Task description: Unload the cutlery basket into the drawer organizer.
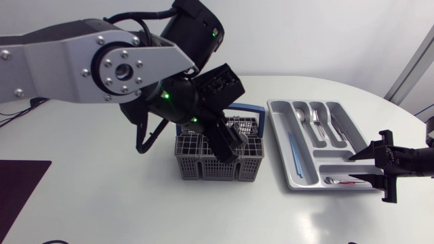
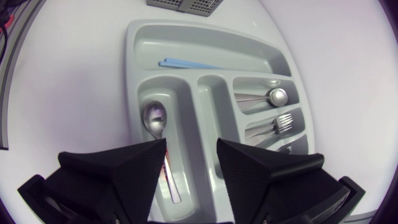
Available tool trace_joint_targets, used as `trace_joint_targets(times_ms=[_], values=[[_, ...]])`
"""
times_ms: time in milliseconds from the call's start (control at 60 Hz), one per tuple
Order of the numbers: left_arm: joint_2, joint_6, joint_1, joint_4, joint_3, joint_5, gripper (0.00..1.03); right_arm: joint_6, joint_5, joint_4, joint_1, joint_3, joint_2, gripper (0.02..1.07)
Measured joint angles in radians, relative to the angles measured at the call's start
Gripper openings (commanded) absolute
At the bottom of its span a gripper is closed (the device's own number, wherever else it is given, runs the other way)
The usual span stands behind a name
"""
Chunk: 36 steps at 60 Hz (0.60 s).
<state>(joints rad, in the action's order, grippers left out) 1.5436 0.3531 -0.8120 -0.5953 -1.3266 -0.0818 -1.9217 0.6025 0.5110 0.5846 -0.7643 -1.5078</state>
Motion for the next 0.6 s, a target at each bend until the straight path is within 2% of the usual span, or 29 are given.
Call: trace_joint_targets(times_ms=[67, 233, 600], values=[[0.0, 0.037, -0.008, 0.033, 0.001, 0.0, 0.79, 0.011, 0.014, 0.037, 0.0, 0.003, 0.048, 0.98], [0.0, 0.152, -0.015, 0.106, 0.005, 0.0, 0.79, 0.049, 0.055, 0.1, -0.011, 0.053, 0.167, 0.98], [0.054, 0.465, -0.027, 0.12, 0.006, 0.035, 0.79, 0.259, 0.119, 0.116, -0.182, 0.164, 0.373, 0.98]])
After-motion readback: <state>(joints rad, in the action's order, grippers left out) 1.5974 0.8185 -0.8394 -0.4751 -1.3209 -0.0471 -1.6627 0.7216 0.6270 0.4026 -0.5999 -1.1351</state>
